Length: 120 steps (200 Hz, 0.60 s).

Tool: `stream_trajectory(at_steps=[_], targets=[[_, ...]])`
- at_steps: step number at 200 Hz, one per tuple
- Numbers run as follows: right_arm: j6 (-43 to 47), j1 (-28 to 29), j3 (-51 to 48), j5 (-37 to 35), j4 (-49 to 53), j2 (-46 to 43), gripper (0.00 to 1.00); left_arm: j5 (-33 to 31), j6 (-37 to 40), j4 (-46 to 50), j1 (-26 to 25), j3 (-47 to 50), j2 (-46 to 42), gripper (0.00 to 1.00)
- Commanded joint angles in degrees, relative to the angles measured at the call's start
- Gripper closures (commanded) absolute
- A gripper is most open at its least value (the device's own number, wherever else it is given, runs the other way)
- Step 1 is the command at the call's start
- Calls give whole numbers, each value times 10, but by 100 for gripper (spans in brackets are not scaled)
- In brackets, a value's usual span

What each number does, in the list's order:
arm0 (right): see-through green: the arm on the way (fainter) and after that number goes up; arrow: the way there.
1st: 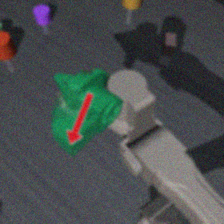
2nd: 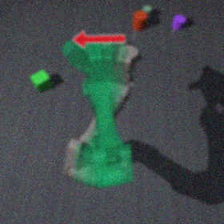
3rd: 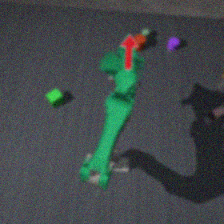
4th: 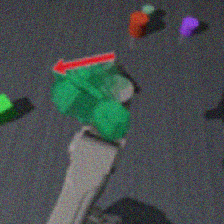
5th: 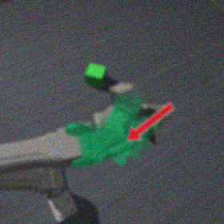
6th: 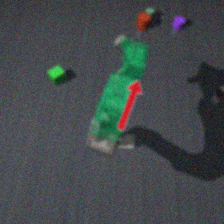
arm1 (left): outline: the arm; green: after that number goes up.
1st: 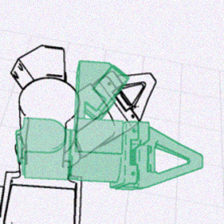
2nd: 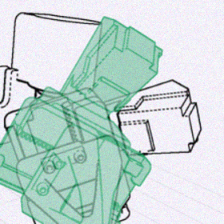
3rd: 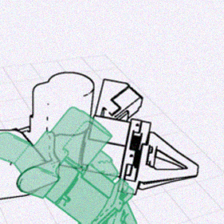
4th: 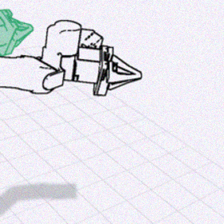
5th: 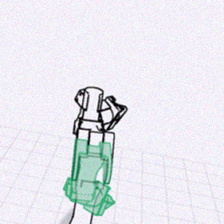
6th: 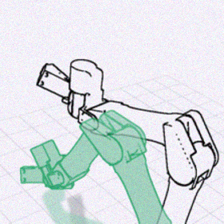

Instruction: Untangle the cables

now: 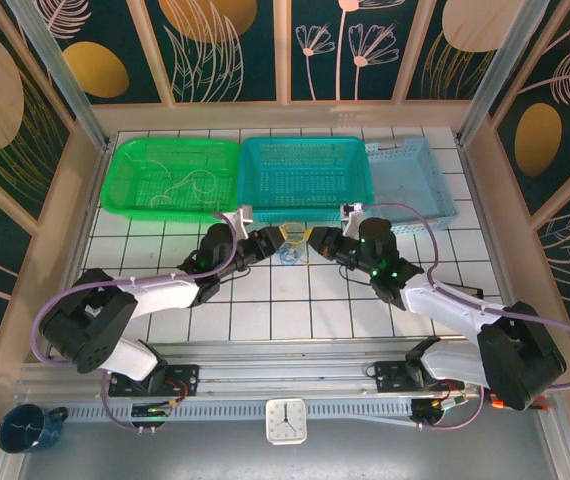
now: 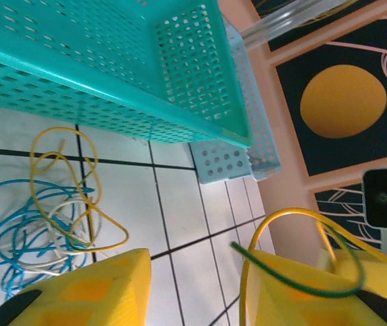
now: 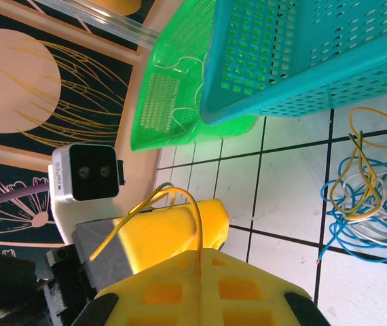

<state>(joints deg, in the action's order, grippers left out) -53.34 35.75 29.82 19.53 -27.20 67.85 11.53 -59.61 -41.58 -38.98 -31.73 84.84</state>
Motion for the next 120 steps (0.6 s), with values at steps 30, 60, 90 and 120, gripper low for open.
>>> stream_trajectory(at_steps=[30,60,90,120], targets=[[2,10,24,-5,-9,-28,100,-62,14,24,-2,4,-7,60],[3,14,27,-5,-6,-32,100,-69,17,21,-2,1,-2,60],[3,16,27,-5,-6,-32,100,-70,18,10,-1,-3,1,59],[3,17,26,-9,-5,-33,100,-56,13,-10,-2,-5,-2,56]])
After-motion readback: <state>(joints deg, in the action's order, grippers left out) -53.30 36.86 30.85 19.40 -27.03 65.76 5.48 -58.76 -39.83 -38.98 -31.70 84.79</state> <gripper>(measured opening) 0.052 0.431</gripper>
